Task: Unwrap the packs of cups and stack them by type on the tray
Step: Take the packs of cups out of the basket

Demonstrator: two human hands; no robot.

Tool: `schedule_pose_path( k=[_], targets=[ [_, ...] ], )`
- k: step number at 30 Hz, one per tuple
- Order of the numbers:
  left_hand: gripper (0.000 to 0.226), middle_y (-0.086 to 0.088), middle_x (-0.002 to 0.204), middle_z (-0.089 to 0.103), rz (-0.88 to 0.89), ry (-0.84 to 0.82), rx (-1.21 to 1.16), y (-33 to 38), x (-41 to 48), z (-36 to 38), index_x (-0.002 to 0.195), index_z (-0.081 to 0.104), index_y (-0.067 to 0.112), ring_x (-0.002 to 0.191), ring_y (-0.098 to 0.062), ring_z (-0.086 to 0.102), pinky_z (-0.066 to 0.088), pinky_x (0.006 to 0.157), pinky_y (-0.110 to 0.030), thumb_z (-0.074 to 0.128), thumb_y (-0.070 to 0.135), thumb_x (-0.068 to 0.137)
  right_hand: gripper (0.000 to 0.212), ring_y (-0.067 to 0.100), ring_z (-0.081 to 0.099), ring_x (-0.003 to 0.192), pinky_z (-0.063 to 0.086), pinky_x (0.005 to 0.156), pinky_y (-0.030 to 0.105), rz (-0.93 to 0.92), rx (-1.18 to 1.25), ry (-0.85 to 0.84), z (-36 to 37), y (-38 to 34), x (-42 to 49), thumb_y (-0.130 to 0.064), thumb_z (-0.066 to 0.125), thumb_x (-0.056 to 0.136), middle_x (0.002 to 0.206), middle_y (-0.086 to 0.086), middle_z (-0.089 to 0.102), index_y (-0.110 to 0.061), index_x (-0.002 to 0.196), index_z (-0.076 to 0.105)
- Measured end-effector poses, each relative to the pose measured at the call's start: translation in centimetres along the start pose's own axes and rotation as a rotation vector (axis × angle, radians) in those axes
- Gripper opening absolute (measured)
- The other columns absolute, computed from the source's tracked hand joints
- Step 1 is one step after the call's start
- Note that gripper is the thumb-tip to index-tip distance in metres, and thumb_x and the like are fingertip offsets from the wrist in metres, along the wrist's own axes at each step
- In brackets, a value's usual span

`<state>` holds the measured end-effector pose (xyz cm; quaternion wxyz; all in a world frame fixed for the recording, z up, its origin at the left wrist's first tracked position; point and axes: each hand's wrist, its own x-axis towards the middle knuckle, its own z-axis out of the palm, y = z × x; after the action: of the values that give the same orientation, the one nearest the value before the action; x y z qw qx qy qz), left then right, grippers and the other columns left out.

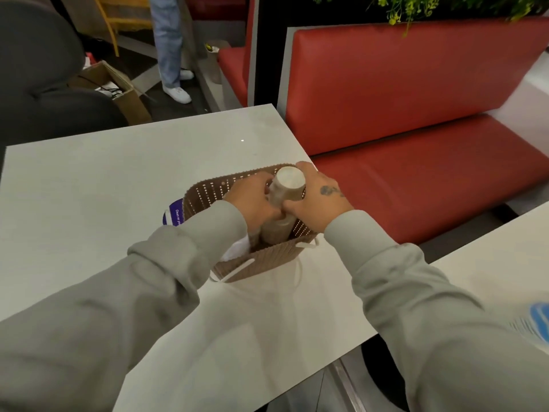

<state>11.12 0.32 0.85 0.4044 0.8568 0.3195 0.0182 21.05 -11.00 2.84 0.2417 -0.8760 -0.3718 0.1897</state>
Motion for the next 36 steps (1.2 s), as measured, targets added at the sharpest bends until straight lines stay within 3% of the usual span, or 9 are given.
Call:
schedule_pose_path(
  k=[4,8,11,14,17,20,25,31,36],
  targets=[
    [0.058,0.002,0.11,0.068,0.016,-0.008,0.003,-1.0,1.1,0.7,0.124,0.058,0.029,0.1,-0.023,0.067,0.056,0.088,-0.044,0.077,0.02,0.07,0.074,0.032,0.055,0.111,0.041,0.081,0.03,0.021,0.052,0.014,1.8,0.2,0.6,-0.02,0.075,0.082,0.122,0.012,0.057,-0.021,0.142,0.032],
    [0.039,0.0,0.102,0.068,0.022,-0.015,0.018,-1.6,1.7,0.6,0.115,0.065,0.019,0.096,-0.021,0.067,0.054,0.092,-0.042,0.07,0.007,0.079,0.067,0.026,0.054,0.092,0.039,0.074,0.03,0.04,0.16,0.103,3.0,0.3,1.1,-0.022,0.079,0.083,0.103,0.006,0.054,-0.016,0.131,0.032],
    [0.032,-0.001,0.101,0.07,0.04,-0.027,0.046,-1.7,1.6,0.4,0.111,0.069,0.015,0.097,-0.02,0.067,0.054,0.093,-0.041,0.068,0.004,0.081,0.065,0.024,0.05,0.088,0.037,0.073,0.029,0.029,0.13,0.141,3.4,0.4,1.3,-0.024,0.08,0.083,0.1,0.003,0.053,-0.017,0.128,0.033],
    [0.042,-0.005,0.108,0.068,0.058,-0.034,0.015,-1.7,1.1,0.5,0.122,0.063,0.014,0.102,-0.023,0.065,0.052,0.095,-0.042,0.069,0.005,0.081,0.061,0.027,0.053,0.088,0.04,0.072,0.032,0.034,0.113,0.153,3.0,0.2,1.2,-0.023,0.075,0.084,0.099,0.004,0.055,-0.017,0.129,0.034],
    [0.066,-0.004,0.12,0.065,0.086,-0.042,0.032,-1.4,0.5,0.6,0.14,0.046,0.02,0.109,-0.024,0.062,0.051,0.097,-0.041,0.073,0.012,0.08,0.059,0.028,0.053,0.083,0.041,0.071,0.033,0.046,0.093,0.164,2.0,-0.3,0.8,-0.029,0.074,0.083,0.082,-0.003,0.05,-0.017,0.126,0.035],
    [0.086,-0.003,0.117,0.065,0.111,-0.051,0.058,-1.1,0.0,0.9,0.147,0.032,0.024,0.104,-0.024,0.062,0.05,0.093,-0.038,0.08,0.018,0.075,0.06,0.026,0.048,0.08,0.038,0.07,0.031,0.053,0.079,0.173,0.7,-0.9,0.4,-0.033,0.072,0.083,0.076,-0.009,0.042,-0.018,0.128,0.035],
    [0.081,-0.001,0.112,0.062,0.084,-0.078,-0.02,-0.3,-0.5,1.1,0.141,0.038,0.022,0.099,-0.021,0.059,0.046,0.084,-0.032,0.083,0.021,0.074,0.057,0.033,0.052,0.089,0.039,0.074,0.032,0.033,0.09,0.223,-1.7,-2.0,0.0,-0.036,0.071,0.078,0.086,-0.001,0.05,-0.022,0.12,0.036],
    [0.108,0.006,0.115,0.053,0.093,-0.073,-0.093,0.5,-0.9,1.3,0.15,0.019,0.029,0.101,-0.015,0.051,0.04,0.08,-0.025,0.089,0.027,0.068,0.055,0.025,0.055,0.081,0.052,0.075,0.04,-0.022,0.122,0.325,-5.6,-3.6,-0.7,-0.034,0.071,0.076,0.083,-0.006,0.046,-0.021,0.116,0.037],
    [0.097,0.004,0.118,0.058,0.091,0.005,-0.173,1.6,-1.1,0.9,0.14,0.034,0.029,0.106,-0.021,0.055,0.043,0.085,-0.032,0.091,0.034,0.061,0.056,0.027,0.059,0.087,0.059,0.076,0.046,-0.054,0.159,0.368,-8.3,-4.6,-1.6,-0.037,0.072,0.073,0.089,-0.004,0.049,-0.025,0.114,0.036]
  ],
)
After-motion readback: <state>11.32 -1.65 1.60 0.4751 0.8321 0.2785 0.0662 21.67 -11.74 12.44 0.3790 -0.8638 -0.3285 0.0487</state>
